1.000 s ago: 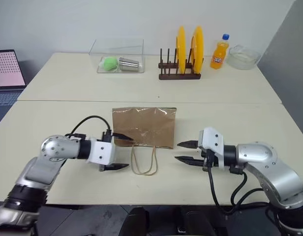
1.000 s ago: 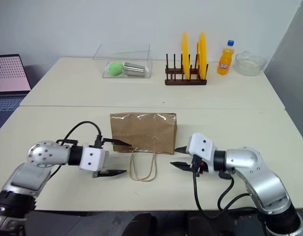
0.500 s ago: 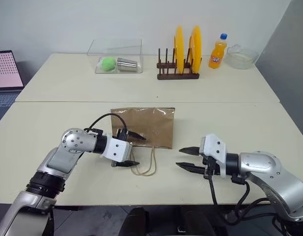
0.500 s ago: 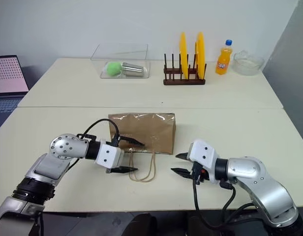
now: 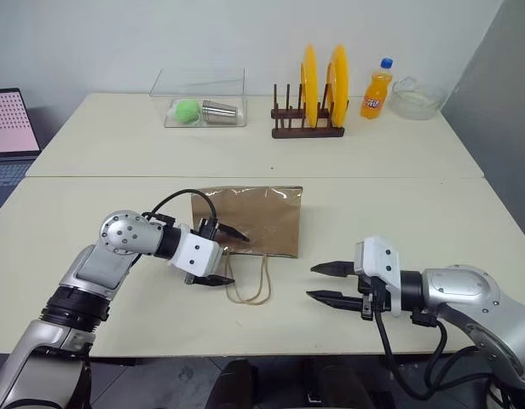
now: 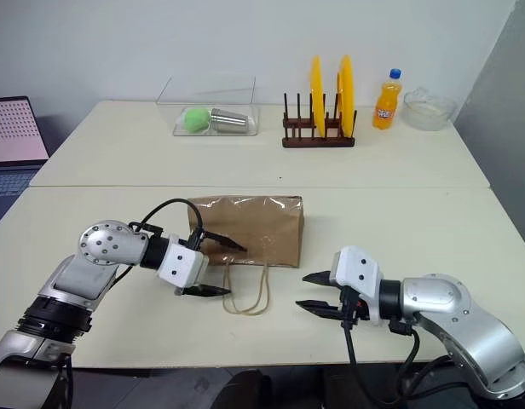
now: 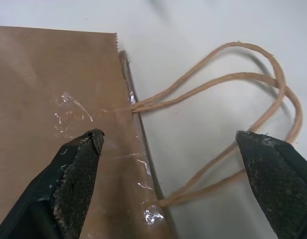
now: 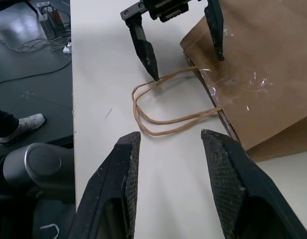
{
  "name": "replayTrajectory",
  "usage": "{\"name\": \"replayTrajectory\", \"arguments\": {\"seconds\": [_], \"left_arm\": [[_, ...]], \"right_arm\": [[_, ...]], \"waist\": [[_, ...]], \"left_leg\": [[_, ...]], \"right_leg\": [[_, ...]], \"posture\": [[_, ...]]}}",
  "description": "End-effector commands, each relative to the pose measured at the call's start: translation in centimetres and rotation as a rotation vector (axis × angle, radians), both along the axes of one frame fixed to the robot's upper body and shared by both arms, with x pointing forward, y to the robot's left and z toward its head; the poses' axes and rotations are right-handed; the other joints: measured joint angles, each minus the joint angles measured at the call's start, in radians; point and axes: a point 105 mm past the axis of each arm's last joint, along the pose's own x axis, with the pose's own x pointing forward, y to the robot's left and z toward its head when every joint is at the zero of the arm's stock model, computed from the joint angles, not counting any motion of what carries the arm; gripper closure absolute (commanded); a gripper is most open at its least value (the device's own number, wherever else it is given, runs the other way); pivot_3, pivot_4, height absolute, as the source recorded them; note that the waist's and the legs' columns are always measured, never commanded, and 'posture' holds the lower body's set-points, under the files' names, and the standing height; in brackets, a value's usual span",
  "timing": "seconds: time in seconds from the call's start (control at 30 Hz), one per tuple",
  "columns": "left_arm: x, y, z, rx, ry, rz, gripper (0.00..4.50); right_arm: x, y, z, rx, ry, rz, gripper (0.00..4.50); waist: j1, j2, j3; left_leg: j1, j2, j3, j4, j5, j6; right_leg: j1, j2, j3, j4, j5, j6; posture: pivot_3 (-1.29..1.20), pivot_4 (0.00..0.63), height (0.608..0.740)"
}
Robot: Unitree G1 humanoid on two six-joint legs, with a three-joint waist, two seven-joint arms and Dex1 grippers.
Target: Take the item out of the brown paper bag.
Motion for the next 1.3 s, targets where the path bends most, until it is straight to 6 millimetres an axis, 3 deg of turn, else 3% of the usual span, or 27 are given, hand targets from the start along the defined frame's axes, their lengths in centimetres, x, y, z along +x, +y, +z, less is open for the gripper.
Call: {"name": "replayTrajectory", "arguments": {"seconds": [0.03,0.7,0.97,1.07,1.3], "left_arm": [[-0.1,-0.2,0.4,0.006,-0.022,-0.03,0.0],[-0.6,-0.1,-1.8,0.087,-0.044,-0.093,0.0],[-0.9,-1.4,-3.0,0.088,-0.056,-0.148,0.0],[-1.5,-1.7,-3.6,0.093,-0.036,-0.178,0.6],[-2.6,-1.7,-4.5,0.11,-0.006,-0.221,2.82]], "right_arm": [[-0.2,0.3,1.1,0.015,-0.051,0.018,2.5],[-0.2,0.4,1.3,0.015,-0.052,0.02,2.5],[-0.2,0.5,1.3,0.016,-0.051,0.027,2.5],[-0.2,0.5,1.3,0.015,-0.051,0.027,2.47],[-0.2,0.5,1.3,0.017,-0.052,0.028,2.47]], "waist": [[0.0,0.0,0.0],[0.001,0.0,0.0],[0.002,0.0,0.0],[0.002,0.0,0.0],[0.002,0.0,0.0]], "left_leg": [[0.0,0.0,0.0,0.0,0.0,0.0],[0.0,0.0,0.0,0.0,0.0,0.0],[0.0,0.0,0.0,0.0,0.0,0.0],[0.001,0.0,0.0,0.0,0.0,0.0],[0.001,0.0,0.0,0.0,0.0,0.0]], "right_leg": [[0.0,0.0,0.0,0.0,0.0,0.0],[0.0,0.0,0.0,0.0,0.0,0.0],[0.001,0.0,0.0,0.0,0.0,0.0],[0.001,0.0,0.001,0.0,0.0,0.0],[0.001,0.0,0.001,0.0,0.0,0.0]], "posture": [[0.0,0.15,0.74],[0.0,0.15,0.74],[0.0,0.15,0.74],[0.0,0.15,0.74],[0.0,0.15,0.74]]}}
